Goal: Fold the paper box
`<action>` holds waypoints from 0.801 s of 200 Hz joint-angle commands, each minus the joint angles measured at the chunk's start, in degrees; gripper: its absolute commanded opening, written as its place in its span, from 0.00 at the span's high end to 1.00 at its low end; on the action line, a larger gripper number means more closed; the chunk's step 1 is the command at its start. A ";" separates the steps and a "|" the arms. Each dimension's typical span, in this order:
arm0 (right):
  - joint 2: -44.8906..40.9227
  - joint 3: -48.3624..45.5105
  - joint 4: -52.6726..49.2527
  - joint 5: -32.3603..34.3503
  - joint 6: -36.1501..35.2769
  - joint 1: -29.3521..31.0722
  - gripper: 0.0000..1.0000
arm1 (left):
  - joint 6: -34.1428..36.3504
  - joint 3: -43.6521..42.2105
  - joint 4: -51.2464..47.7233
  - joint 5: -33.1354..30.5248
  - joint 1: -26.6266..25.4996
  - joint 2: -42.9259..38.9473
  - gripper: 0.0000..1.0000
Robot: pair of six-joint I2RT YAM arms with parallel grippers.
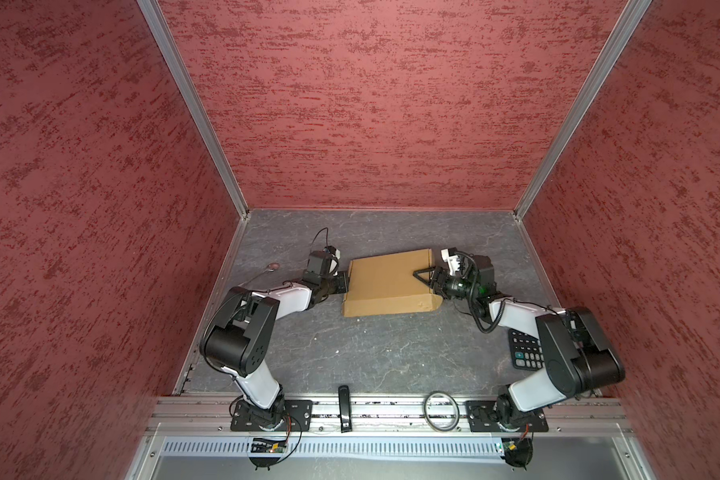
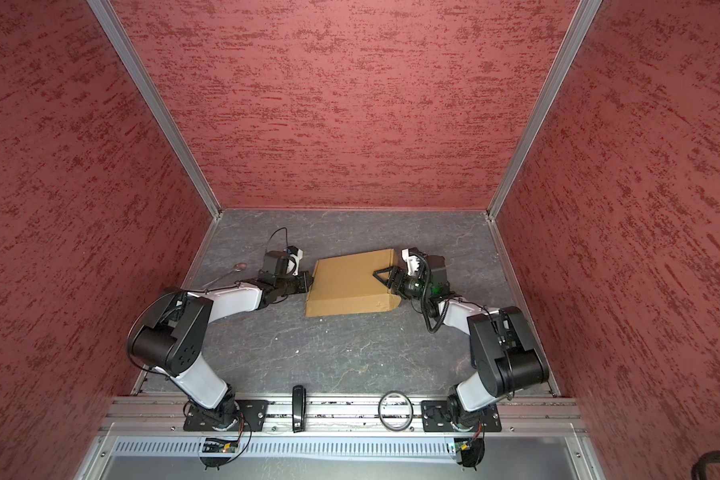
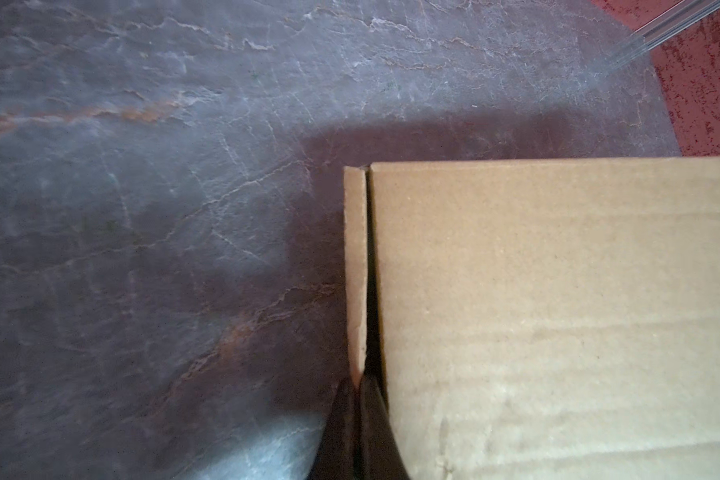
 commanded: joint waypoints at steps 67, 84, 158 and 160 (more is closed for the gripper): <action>2.72 6.03 -9.14 -3.07 -0.09 -1.73 0.23 | 2.48 -0.52 0.97 -0.05 0.79 1.38 0.94; 3.42 6.92 -11.02 -3.43 -0.38 -1.69 0.23 | 2.98 -0.33 1.12 -0.04 0.83 1.29 0.94; 5.99 8.47 -10.11 -5.66 1.65 -1.70 0.23 | 5.11 1.94 1.19 0.32 0.81 1.77 0.94; 6.11 8.48 -9.92 -5.71 1.73 -1.69 0.23 | 5.16 2.01 1.19 0.32 0.82 1.81 0.94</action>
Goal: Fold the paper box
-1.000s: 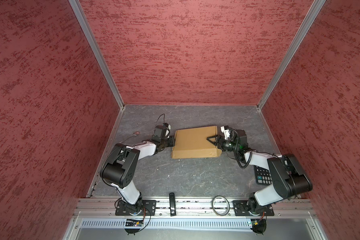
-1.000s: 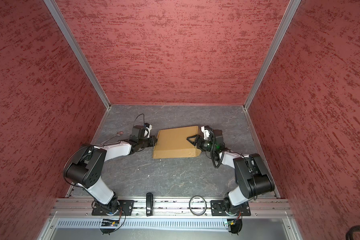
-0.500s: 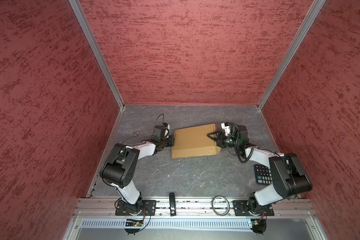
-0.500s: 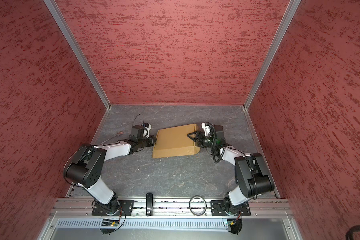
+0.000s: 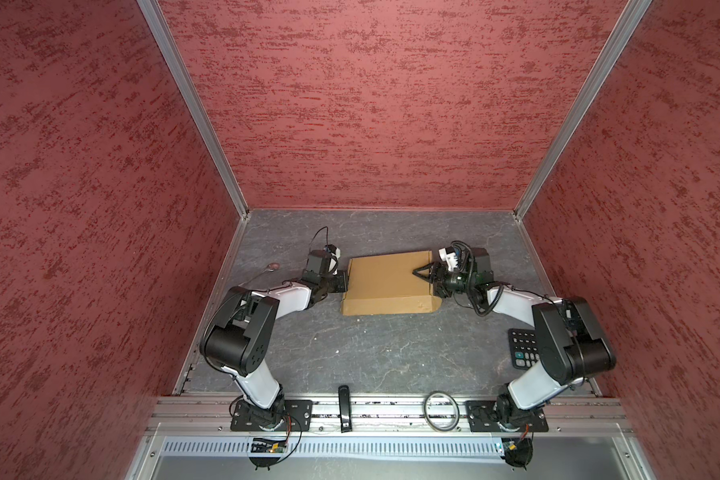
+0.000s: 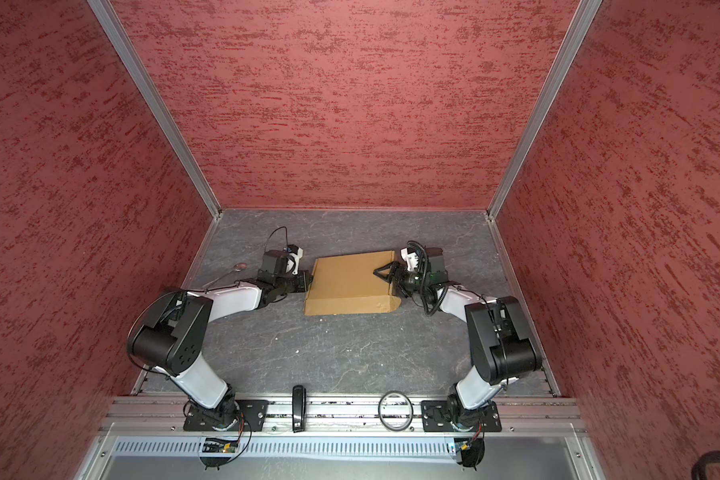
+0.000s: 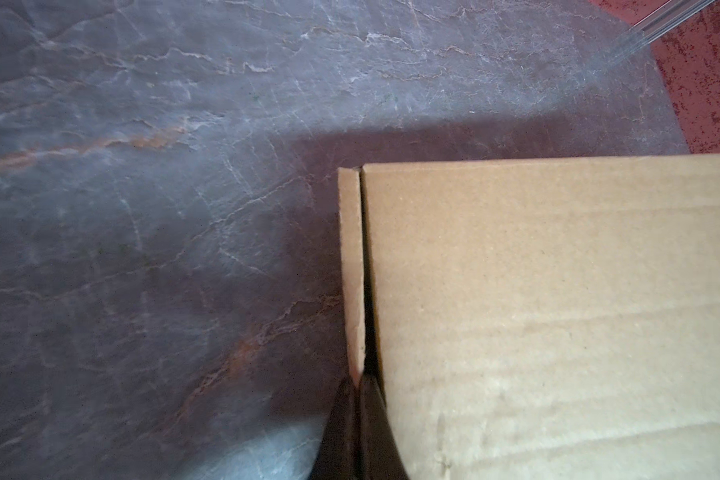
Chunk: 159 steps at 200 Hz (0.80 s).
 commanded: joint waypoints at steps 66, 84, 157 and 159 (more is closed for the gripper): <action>2.76 0.40 6.16 -2.53 2.66 -0.18 0.24 | 2.46 5.60 -0.97 1.43 -0.30 3.74 0.94; 3.42 0.28 7.54 -2.53 3.28 -0.08 0.24 | 2.45 6.25 -1.25 1.45 -1.00 4.23 0.94; 5.19 -0.20 11.67 -2.93 5.09 0.45 0.25 | 2.27 7.43 -2.03 1.06 -3.02 5.02 0.94; 5.22 -0.19 11.75 -2.93 5.13 0.46 0.25 | 2.32 7.44 -2.01 1.03 -3.04 5.06 0.94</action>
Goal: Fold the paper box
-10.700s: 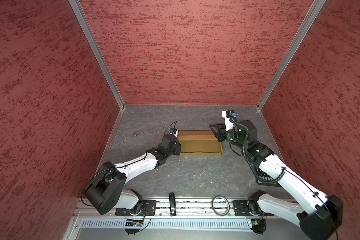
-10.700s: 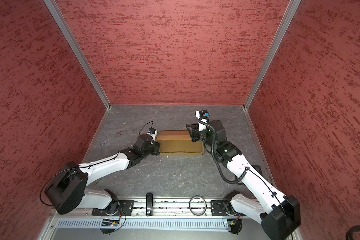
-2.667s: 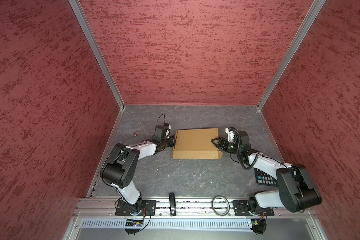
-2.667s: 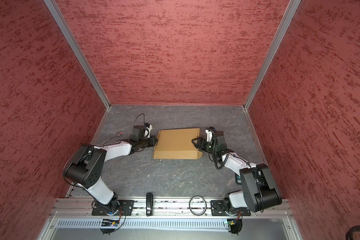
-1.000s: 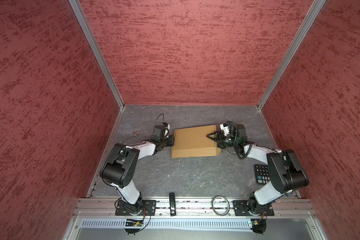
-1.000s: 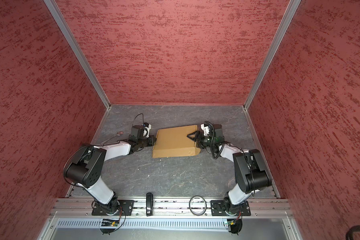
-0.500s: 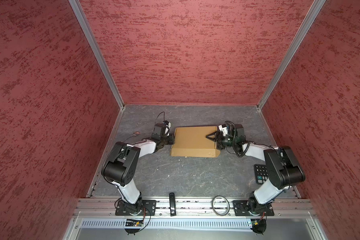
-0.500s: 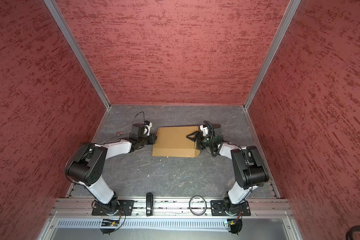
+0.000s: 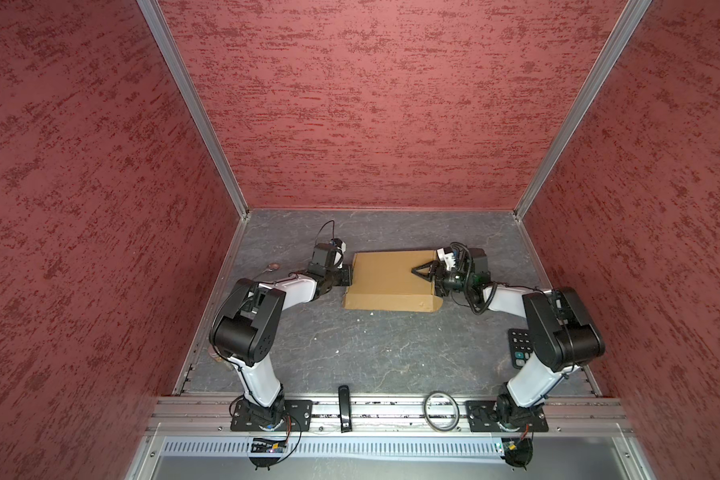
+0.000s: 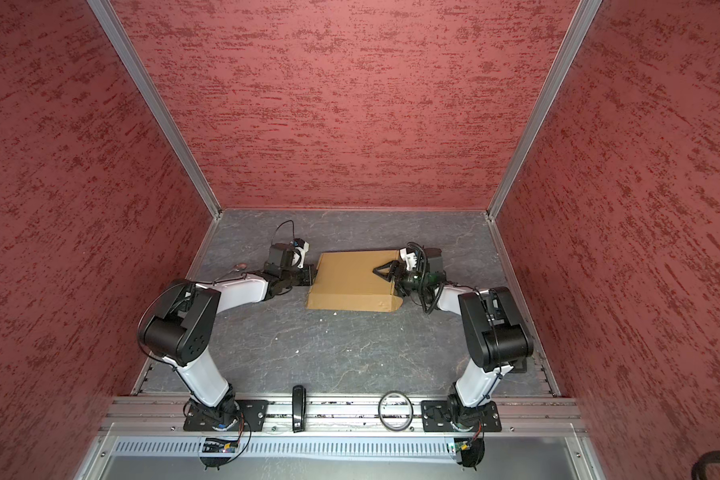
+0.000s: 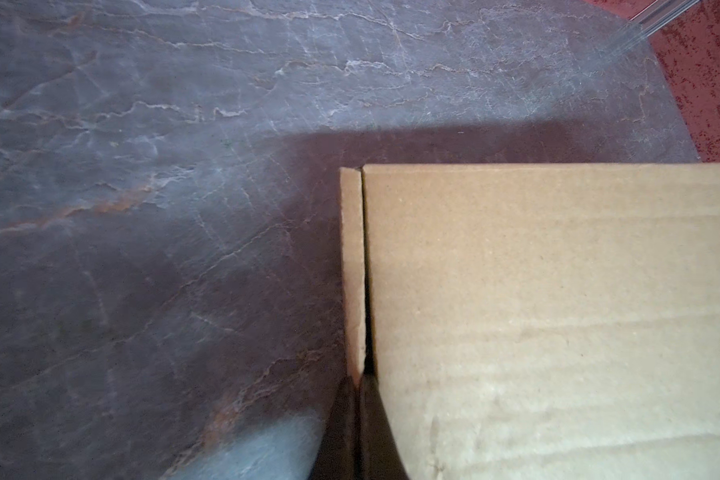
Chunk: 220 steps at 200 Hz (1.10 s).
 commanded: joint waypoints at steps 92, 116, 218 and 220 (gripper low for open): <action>0.82 -0.29 3.79 -0.98 0.87 0.73 0.36 | 0.66 2.87 -0.97 0.60 -2.30 0.87 0.88; 0.53 -0.26 3.12 -0.73 0.23 0.67 0.40 | 0.66 3.05 -1.06 0.48 -2.21 0.62 0.86; -0.03 -0.18 2.77 -0.13 -0.08 0.73 0.46 | 0.75 3.18 -1.32 -0.52 -1.72 -1.31 0.64; -0.02 -0.14 2.72 -0.17 -0.12 0.75 0.47 | 0.75 3.14 -1.35 -0.50 -1.66 -1.40 0.64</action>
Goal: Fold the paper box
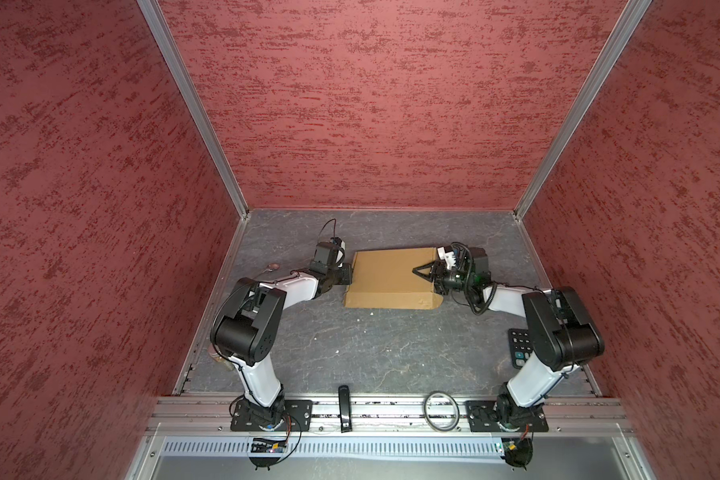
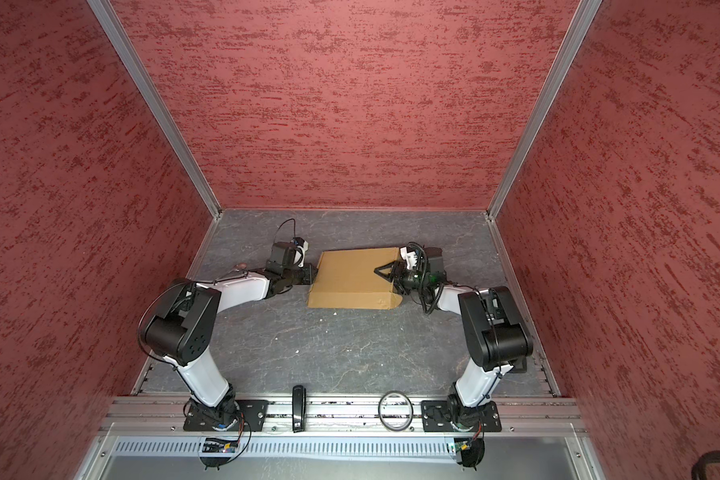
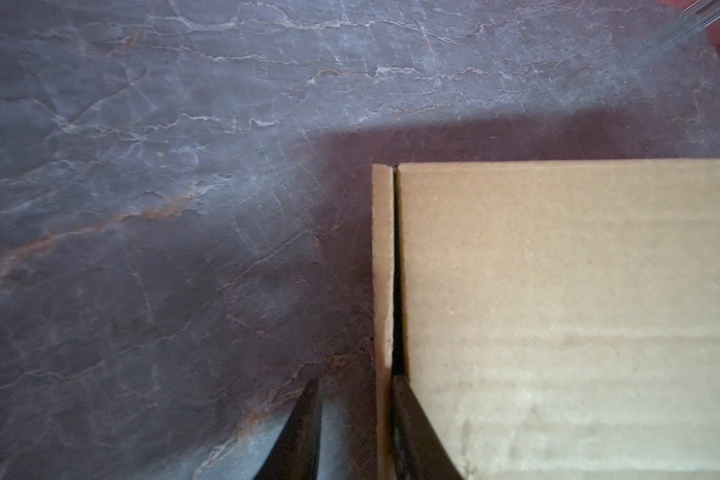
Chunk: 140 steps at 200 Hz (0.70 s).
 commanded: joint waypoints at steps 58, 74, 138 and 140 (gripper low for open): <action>-0.31 -0.31 0.31 0.92 -1.51 0.72 0.48 | 0.42 1.76 0.11 4.33 -0.80 -4.26 0.56; -0.42 -0.32 0.06 1.07 -1.86 0.70 0.48 | 0.32 1.64 -0.34 4.34 -0.56 -5.57 0.52; -1.39 -0.36 0.04 0.86 -3.84 0.64 0.48 | -3.29 0.66 -2.39 9.49 4.21 -14.03 0.35; -1.40 -0.30 0.04 0.88 -3.92 0.61 0.49 | -3.56 0.63 -2.38 9.91 4.54 -14.36 0.35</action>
